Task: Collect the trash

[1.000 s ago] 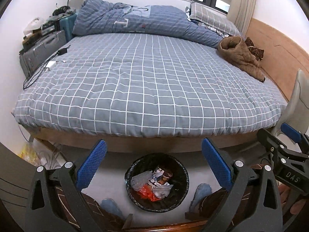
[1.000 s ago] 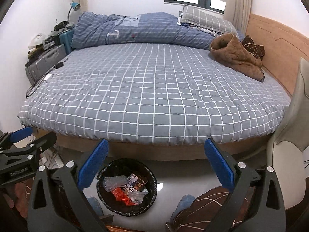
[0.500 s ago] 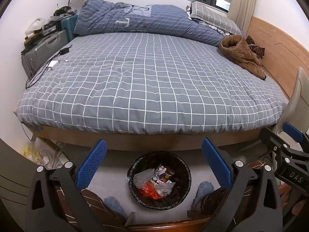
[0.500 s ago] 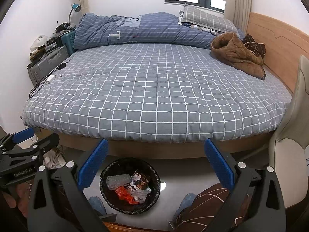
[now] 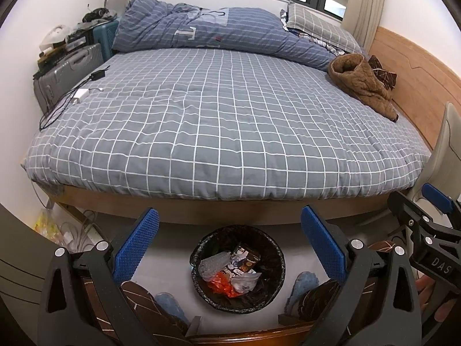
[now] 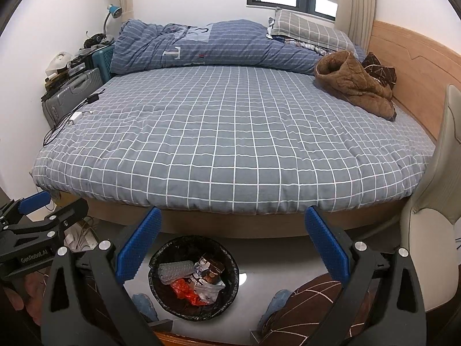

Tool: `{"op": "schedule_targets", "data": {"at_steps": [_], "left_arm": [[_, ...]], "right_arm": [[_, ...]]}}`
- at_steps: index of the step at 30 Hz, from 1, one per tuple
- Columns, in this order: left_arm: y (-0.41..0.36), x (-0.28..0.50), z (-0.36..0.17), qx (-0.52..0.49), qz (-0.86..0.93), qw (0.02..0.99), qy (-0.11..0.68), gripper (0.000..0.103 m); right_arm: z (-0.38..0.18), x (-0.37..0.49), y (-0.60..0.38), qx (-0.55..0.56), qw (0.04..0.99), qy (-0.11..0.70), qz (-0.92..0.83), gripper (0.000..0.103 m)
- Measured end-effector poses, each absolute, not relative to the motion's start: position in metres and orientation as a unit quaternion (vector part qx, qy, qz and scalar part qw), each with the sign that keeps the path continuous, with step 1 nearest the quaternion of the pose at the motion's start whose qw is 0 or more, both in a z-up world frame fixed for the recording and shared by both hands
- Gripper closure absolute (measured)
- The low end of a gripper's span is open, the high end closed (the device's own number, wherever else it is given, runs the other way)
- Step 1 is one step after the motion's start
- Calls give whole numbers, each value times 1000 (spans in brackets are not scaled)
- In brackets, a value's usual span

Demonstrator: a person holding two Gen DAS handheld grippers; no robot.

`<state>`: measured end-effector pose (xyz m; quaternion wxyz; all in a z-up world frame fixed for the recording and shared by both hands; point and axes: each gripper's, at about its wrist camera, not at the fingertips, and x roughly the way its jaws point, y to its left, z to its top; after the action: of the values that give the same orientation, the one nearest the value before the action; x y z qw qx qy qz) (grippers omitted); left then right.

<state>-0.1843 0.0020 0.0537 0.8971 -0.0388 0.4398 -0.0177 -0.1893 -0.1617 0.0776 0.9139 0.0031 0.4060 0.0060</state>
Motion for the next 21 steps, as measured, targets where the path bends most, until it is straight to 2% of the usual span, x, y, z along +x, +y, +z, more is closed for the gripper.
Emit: {"op": "schedule_targets", "data": {"at_steps": [21], "left_arm": [[1, -186, 54, -33, -12, 899, 436, 6]], "right_arm": [[81, -188, -162, 5, 915, 404, 6, 7]]}}
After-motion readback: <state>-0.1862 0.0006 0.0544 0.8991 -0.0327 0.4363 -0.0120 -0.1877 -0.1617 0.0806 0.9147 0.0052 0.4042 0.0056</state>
